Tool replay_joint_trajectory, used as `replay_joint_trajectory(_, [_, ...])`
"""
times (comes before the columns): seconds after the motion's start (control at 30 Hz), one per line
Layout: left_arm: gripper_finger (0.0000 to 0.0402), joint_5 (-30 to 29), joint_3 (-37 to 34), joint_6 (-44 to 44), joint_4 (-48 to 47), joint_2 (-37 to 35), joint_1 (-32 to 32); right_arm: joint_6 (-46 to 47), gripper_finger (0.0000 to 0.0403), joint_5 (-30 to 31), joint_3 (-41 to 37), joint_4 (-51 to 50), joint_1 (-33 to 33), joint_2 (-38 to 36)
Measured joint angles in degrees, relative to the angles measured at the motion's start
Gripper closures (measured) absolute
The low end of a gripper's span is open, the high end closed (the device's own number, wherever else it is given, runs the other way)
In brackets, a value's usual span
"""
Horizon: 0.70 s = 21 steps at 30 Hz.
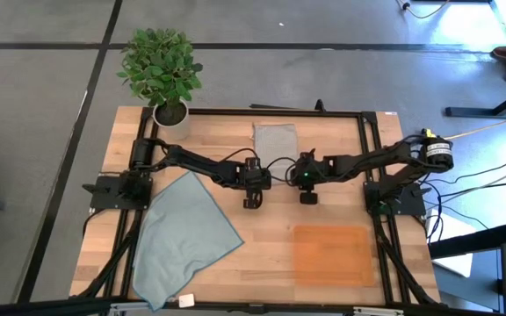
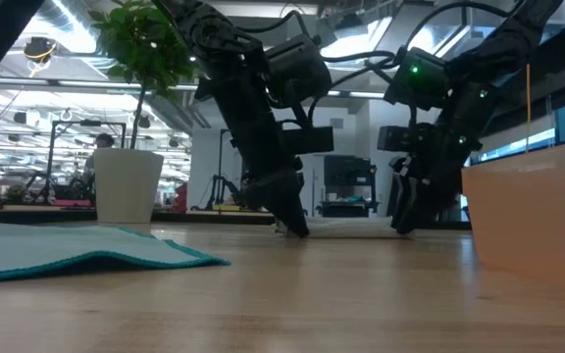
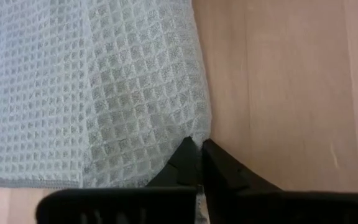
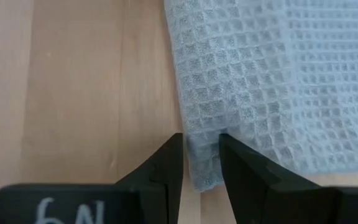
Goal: Roll microfiber towels into tight, uniform cylinder then place into a basket
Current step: Roll the gray microfiber towel
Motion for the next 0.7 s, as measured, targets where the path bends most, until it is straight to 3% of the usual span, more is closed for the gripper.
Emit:
replay_joint_trajectory(0.37, [0.0401, 0.43, -0.04, -0.05, -0.01, 0.00, 0.02, -0.14, 0.0299, 0.53, 0.33, 2.07, 0.02, 4.80])
replay_joint_trajectory(0.47, [0.0401, 0.45, -0.05, -0.05, -0.01, 0.00, 0.02, -0.15, 0.0325, 0.37, 0.25, 1.96, 0.02, 4.91])
replay_joint_trajectory(0.6, [0.0401, 0.51, -0.05, -0.07, -0.09, 0.00, 0.01, 0.34, 0.0389, -0.48, 0.24, 2.12, -0.03, 5.01])
replay_joint_trajectory(0.7, [0.0401, 1.59, 0.04, -0.11, -0.99, -0.42, 0.04, 1.62, 0.0393, -2.59, 0.26, 1.81, -0.15, 5.01])
